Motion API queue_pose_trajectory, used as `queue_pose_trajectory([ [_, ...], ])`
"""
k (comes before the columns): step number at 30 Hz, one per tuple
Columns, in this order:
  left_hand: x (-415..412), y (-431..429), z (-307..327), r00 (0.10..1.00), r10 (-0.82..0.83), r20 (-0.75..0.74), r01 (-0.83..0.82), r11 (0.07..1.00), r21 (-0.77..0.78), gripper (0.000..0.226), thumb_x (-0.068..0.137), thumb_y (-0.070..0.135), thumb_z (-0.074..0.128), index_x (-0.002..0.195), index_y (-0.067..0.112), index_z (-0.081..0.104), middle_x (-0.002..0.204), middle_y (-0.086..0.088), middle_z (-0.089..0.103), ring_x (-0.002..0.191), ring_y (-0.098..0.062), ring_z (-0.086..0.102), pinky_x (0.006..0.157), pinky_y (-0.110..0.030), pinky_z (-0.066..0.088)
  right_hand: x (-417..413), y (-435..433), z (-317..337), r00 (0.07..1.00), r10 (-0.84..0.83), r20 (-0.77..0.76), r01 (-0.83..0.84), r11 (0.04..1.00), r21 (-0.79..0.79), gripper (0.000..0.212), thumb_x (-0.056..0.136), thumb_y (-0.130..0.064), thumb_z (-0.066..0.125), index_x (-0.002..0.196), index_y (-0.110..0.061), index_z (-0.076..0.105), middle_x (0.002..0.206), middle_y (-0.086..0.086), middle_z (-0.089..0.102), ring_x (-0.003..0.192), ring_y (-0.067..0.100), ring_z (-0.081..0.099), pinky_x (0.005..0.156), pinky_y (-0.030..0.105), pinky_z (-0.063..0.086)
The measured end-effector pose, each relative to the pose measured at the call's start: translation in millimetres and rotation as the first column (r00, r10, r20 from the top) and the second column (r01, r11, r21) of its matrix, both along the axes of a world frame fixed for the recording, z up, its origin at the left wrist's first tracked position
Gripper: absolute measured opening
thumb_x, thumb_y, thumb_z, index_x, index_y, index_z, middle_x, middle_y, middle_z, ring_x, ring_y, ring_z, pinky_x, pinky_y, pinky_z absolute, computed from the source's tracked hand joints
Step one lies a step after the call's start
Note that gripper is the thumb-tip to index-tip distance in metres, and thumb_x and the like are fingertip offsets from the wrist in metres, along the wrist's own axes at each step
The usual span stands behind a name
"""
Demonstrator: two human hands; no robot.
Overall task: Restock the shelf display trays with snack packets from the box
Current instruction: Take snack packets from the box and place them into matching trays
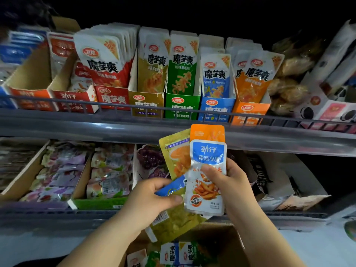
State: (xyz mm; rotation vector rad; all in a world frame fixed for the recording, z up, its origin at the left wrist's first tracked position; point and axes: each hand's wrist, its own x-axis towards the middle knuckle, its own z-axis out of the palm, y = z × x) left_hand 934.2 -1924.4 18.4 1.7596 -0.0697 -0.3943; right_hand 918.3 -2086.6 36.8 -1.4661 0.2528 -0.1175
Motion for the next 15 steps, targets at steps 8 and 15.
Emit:
queue_pose_trajectory([
  [8,2.6,9.9,-5.4,0.996,0.083,-0.024,-0.085,0.994,-0.076,0.031,0.072,0.001,0.071,0.098,0.016,0.064,0.091,0.004,0.069,0.076,-0.004,0.063,0.063,-0.011,0.045,2.1,-4.5,1.2,0.993,0.109,-0.042,-0.102,0.986,0.132,0.036,0.058,-0.026,0.064,0.092,-0.013,0.061,0.076,0.005,0.073,0.066,0.020,0.071,0.058,0.032,0.059],
  [15,-0.4,11.4,-0.6,0.985,0.170,0.009,-0.164,0.964,-0.208,0.030,0.075,0.000,0.067,0.081,0.029,0.060,0.068,0.018,0.069,0.064,0.005,0.064,0.053,-0.006,0.045,-0.6,-1.6,-1.1,0.993,0.118,-0.017,-0.111,0.966,0.233,0.030,0.062,-0.023,0.061,0.090,-0.011,0.059,0.072,0.006,0.073,0.062,0.020,0.070,0.053,0.029,0.057],
])
